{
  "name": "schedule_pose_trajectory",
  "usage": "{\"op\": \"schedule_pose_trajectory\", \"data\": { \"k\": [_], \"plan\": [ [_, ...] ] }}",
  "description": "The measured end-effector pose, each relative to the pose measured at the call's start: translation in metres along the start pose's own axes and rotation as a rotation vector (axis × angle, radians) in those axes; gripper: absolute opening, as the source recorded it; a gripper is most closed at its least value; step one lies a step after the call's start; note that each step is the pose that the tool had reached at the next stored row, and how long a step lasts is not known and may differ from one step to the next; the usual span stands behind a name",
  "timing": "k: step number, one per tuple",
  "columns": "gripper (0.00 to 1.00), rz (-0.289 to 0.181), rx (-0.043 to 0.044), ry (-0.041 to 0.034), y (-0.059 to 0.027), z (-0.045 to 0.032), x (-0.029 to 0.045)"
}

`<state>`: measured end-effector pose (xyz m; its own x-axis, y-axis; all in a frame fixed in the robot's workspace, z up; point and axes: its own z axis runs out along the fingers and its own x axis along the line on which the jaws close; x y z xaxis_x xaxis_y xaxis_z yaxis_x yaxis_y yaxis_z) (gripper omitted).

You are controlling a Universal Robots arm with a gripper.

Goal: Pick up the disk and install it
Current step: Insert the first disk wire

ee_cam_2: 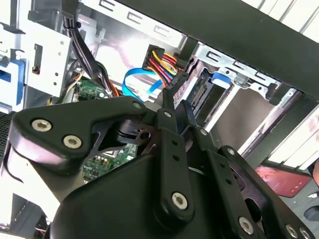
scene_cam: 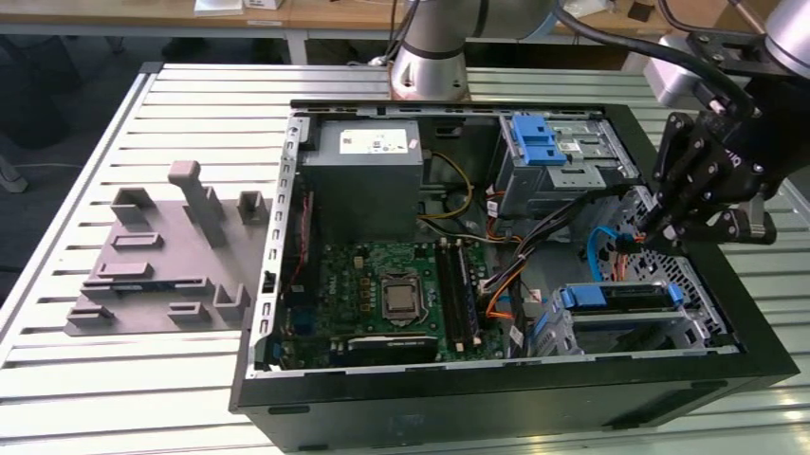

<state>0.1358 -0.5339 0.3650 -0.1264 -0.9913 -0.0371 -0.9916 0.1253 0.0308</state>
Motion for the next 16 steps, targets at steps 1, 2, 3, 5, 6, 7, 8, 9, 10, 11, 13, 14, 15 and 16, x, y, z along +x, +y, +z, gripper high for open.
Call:
{"op": "schedule_pose_trajectory", "data": {
  "k": [1,2,3,5,6,7,8,9,10,11,13,14,15,16],
  "plan": [
    [0.24,0.001,-0.0001,0.0000,0.0001,0.0001,-0.0008],
    [0.24,0.001,-0.0002,0.0001,0.0002,0.0001,-0.0022],
    [0.24,0.002,-0.0007,0.0007,0.0001,0.0002,-0.0042],
    [0.24,0.004,-0.0028,0.0016,-0.0002,0.0003,-0.0075],
    [0.24,0.005,-0.0046,0.0020,-0.0006,0.0004,-0.0090],
    [0.24,0.005,-0.0067,0.0023,-0.0011,0.0005,-0.0106],
    [0.24,0.006,-0.0090,0.0026,-0.0015,0.0006,-0.0122],
    [0.24,0.007,-0.0114,0.0028,-0.0020,0.0007,-0.0132],
    [0.24,0.007,-0.0137,0.0030,-0.0028,0.0009,-0.0136],
    [0.24,0.008,-0.0158,0.0034,-0.0037,0.0010,-0.0141],
    [0.24,0.010,-0.0202,0.0041,-0.0053,0.0013,-0.0149],
    [0.24,0.010,-0.0220,0.0042,-0.0061,0.0015,-0.0151],
    [0.24,0.010,-0.0222,0.0045,-0.0064,0.0018,-0.0152],
    [0.24,0.012,-0.0220,0.0061,-0.0065,0.0022,-0.0152]
  ]
}}
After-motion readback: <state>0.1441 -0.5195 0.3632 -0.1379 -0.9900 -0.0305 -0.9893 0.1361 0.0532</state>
